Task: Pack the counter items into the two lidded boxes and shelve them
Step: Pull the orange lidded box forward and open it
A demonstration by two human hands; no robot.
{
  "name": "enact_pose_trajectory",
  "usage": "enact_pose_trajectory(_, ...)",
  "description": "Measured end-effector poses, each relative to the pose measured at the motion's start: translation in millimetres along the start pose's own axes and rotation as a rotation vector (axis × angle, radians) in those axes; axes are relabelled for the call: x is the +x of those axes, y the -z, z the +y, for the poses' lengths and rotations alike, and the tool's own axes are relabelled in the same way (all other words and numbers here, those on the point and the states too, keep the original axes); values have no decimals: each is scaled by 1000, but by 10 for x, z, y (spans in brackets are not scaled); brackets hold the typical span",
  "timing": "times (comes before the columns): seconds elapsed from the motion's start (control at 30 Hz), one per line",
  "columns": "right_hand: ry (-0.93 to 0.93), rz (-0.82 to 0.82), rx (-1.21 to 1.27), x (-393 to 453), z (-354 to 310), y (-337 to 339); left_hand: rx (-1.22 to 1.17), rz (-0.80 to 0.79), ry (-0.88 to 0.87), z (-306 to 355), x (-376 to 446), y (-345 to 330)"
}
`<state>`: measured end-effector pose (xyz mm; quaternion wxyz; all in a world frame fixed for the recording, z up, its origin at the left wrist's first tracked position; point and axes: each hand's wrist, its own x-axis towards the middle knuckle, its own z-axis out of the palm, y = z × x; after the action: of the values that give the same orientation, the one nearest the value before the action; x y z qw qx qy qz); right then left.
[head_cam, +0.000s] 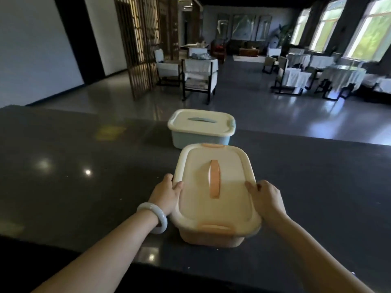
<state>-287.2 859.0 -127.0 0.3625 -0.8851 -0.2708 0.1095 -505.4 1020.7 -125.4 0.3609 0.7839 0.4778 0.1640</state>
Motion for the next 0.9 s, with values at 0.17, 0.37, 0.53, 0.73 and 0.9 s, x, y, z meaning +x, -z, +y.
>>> enact_pose_trajectory(0.17,59,-56,37,-553,-543,-669,22,90,31,-779,-330,745)
enact_pose_trajectory(0.37,100,-127,64,-726,-1074,-1250,8,132,55,-1345,-286,1359)
enact_pose_trajectory(0.53,128,-193,96,-570,-1537,-1704,32,176,63,-1617,24,1787)
enact_pose_trajectory(0.73,125,-260,180,-413,-1978,-2284,69,191,85,-1962,408,2217)
enact_pose_trajectory(0.9,120,-255,174,-420,-2249,-2619,85,175,114,-2263,625,2467)
